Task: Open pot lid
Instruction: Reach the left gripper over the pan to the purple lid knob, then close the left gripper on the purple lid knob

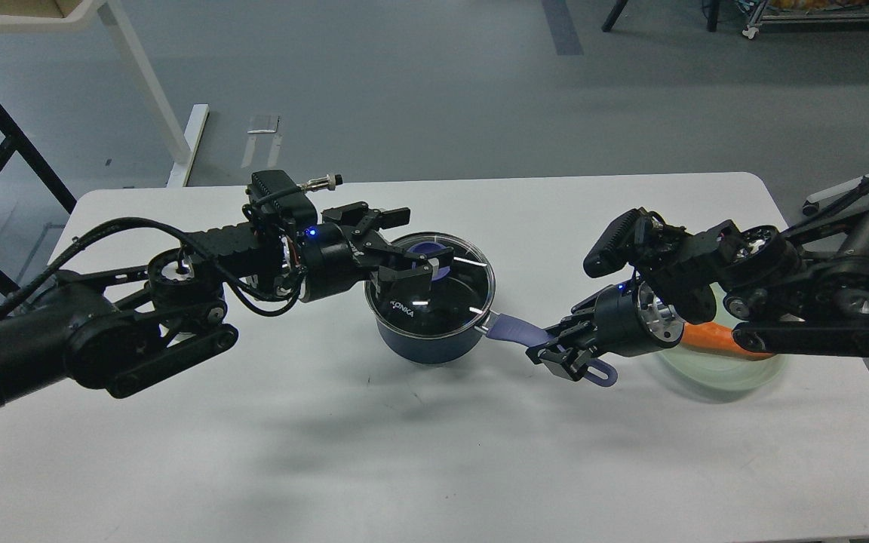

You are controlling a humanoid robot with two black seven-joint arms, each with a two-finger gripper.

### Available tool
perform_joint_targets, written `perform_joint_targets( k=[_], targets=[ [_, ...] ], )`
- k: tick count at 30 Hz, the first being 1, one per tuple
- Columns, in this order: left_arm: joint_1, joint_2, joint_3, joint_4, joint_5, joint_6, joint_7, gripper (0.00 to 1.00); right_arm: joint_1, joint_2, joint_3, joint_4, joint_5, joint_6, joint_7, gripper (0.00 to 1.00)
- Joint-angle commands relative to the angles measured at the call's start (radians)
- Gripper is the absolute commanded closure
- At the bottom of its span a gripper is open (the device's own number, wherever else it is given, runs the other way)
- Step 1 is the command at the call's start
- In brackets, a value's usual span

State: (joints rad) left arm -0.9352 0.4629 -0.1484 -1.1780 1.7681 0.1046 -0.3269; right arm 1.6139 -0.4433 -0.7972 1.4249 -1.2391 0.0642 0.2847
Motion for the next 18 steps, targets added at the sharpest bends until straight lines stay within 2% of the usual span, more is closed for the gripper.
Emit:
perform_joint_targets(
  k=[1,4,9,18],
  targets=[
    [0.001,-0.035,0.001,0.053,0.037,0.027,0.0,0.01,0.0,0.003,0.001,0.0,0.001,0.0,0.001,0.75],
    [0.001,-0.061,0.003,0.086,0.076,0.027,-0.001,0.01,0.0,0.003,0.001,0.002,0.001,0.0,0.001,0.75],
    [-0.001,-0.066,0.101,0.089,0.08,0.039,0.0,0.01,0.001,0.0,0.0,0.002,0.001,0.002,0.001,0.75],
    [0.003,-0.093,0.109,0.161,0.067,0.078,-0.004,0.02,0.003,0.001,0.0,0.002,0.001,0.002,0.002,0.75]
  ],
)
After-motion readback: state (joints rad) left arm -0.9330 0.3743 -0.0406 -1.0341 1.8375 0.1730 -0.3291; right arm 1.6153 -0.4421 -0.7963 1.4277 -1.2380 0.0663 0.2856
